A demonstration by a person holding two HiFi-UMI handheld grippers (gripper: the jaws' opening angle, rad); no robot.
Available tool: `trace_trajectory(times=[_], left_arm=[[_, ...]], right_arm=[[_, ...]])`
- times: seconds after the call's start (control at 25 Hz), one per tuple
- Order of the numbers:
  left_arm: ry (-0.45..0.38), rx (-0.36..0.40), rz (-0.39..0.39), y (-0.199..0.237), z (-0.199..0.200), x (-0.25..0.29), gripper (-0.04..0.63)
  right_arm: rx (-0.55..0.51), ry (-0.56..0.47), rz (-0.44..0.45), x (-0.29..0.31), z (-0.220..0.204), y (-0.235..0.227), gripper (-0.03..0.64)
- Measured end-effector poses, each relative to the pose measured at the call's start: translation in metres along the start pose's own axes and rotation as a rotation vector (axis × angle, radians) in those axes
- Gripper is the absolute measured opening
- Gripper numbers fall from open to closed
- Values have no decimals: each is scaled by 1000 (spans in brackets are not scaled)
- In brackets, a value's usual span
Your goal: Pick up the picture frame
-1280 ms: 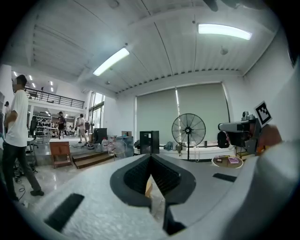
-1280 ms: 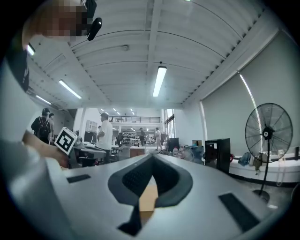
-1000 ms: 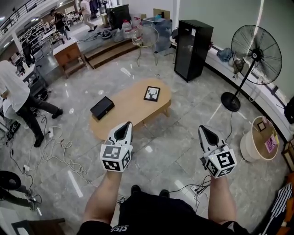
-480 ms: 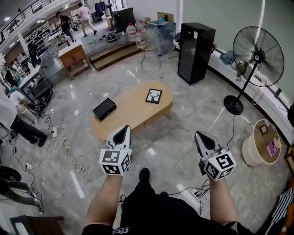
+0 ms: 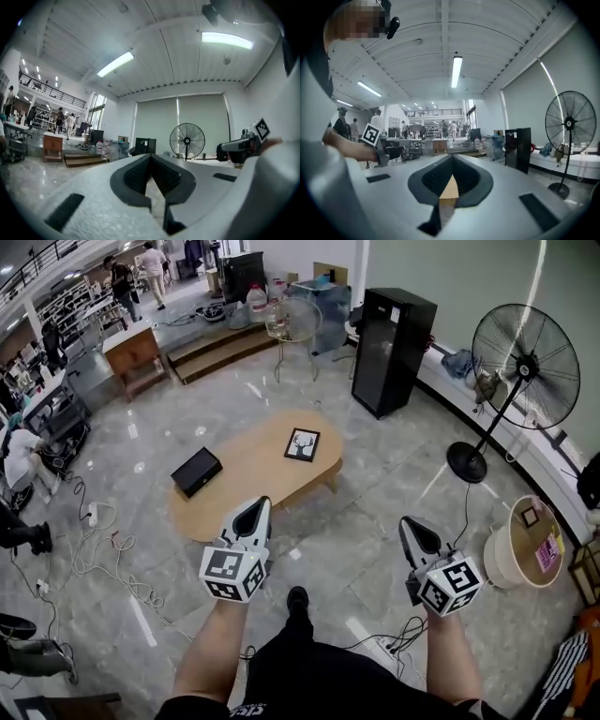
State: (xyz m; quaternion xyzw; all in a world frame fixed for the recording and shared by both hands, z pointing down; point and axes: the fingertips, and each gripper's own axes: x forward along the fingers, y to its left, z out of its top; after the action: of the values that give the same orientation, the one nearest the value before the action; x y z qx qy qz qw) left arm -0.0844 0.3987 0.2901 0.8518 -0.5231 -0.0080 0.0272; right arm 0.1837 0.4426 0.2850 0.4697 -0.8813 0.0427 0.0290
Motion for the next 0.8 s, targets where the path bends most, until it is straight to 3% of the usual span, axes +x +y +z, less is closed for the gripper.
trace_trajectory(times=[0.12, 0.28, 0.44, 0.8], left_arm=[[-13, -44, -25, 24, -1, 34, 6], [20, 36, -59, 60, -2, 81, 6], [1, 55, -76, 100, 7, 126, 5], [25, -3, -115, 170, -2, 186, 6]], right_arm=[[3, 26, -17, 34, -6, -18, 6], [20, 55, -15, 97, -7, -31, 6], [34, 68, 3, 166, -2, -37, 6], [31, 58, -26, 254, 21, -48, 6]])
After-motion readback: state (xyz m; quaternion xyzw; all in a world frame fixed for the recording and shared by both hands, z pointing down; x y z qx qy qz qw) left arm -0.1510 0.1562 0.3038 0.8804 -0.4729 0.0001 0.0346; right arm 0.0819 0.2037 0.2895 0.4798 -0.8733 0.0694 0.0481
